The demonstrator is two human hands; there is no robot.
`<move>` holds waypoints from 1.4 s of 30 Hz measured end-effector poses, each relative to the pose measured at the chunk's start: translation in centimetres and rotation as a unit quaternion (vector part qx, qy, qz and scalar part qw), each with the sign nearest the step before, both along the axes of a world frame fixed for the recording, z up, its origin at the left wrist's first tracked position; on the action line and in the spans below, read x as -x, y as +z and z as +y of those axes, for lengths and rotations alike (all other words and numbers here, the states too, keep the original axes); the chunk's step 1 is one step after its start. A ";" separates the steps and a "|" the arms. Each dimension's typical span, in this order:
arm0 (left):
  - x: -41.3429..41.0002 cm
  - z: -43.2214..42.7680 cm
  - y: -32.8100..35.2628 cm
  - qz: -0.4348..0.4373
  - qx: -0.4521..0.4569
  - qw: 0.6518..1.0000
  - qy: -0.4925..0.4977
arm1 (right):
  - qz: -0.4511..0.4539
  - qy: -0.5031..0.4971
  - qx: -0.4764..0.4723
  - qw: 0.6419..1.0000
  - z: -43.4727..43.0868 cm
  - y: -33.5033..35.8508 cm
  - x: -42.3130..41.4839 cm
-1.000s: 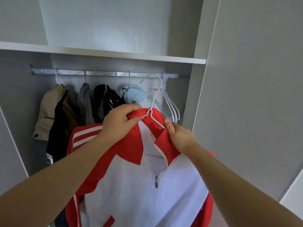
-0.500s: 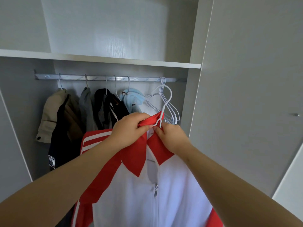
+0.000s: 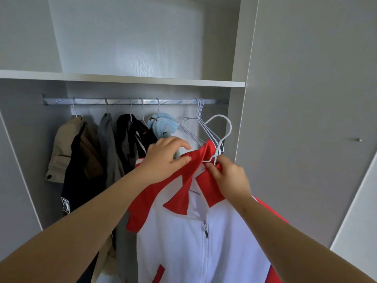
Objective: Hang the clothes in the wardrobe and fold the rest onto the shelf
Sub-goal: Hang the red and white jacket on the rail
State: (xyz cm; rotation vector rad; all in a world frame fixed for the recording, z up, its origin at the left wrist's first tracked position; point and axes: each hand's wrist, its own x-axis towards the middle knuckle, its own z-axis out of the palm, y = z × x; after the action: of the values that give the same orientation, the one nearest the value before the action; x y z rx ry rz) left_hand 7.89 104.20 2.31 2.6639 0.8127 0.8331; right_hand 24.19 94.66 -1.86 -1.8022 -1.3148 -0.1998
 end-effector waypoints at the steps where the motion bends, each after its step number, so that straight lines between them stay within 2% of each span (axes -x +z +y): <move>1: -0.1 0.5 -0.3 0.081 -0.085 0.992 0.047 | 0.005 0.003 -0.023 1.000 -0.1 0.0 0.0; 2: -0.4 0.8 -0.7 0.125 -0.126 0.981 0.076 | 0.015 0.010 -0.045 0.999 0.0 0.0 0.1; 3: -0.8 0.8 -1.0 0.122 -0.136 0.980 0.077 | 0.027 0.019 -0.064 0.997 0.0 0.1 0.2; 7: -1.1 1.4 -1.0 -0.016 -0.108 0.993 0.046 | 0.063 0.043 -0.108 0.991 -0.5 0.4 -0.2; 10: -0.3 2.5 -0.9 -0.039 -0.069 0.990 0.120 | 0.066 -0.006 -0.148 0.987 -1.2 0.5 -1.6; 13: -0.4 3.3 -1.3 -0.020 -0.114 0.977 0.181 | 0.109 -0.019 -0.177 0.978 -1.4 0.8 -2.1; 16: -1.1 3.1 -1.3 -0.055 -0.114 0.980 0.151 | 0.071 0.037 -0.105 0.991 -0.9 1.0 -1.9; 17: -1.2 3.1 -1.3 -0.084 -0.097 0.982 0.139 | 0.053 0.022 -0.080 0.995 -0.9 1.0 -2.3; 19: -0.9 3.3 -0.9 -0.145 -0.049 0.981 0.121 | 0.020 -0.072 -0.001 0.997 -1.0 0.6 -3.6; 21: -0.4 3.8 -0.6 -0.199 0.007 0.975 0.101 | 0.028 -0.126 0.084 0.988 -1.3 0.2 -4.8; 24: -0.2 4.0 -0.3 -0.234 0.068 0.967 0.072 | 0.047 -0.067 0.189 0.978 -0.5 0.1 -5.0; 27: -0.6 3.7 -1.1 -0.240 0.101 0.963 0.067 | 0.076 -0.008 0.200 0.977 0.3 0.3 -4.5; 30: -1.1 3.6 -2.2 -0.212 0.101 0.969 0.077 | 0.123 0.002 0.195 0.973 0.5 0.0 -5.4; 36: -3.6 3.3 -3.1 -0.049 0.056 0.994 0.080 | 0.177 -0.115 0.225 0.951 0.5 -0.8 -9.3; 42: -5.8 3.3 -4.1 -0.109 0.135 0.978 0.117 | 0.264 -0.168 0.208 0.927 -1.0 -3.8 -11.9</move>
State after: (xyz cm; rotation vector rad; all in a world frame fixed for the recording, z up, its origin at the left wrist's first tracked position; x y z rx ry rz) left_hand 13.73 107.50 -1.76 2.2268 1.1070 0.9705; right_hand 36.13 93.65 -5.64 -2.2262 -0.6887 0.3930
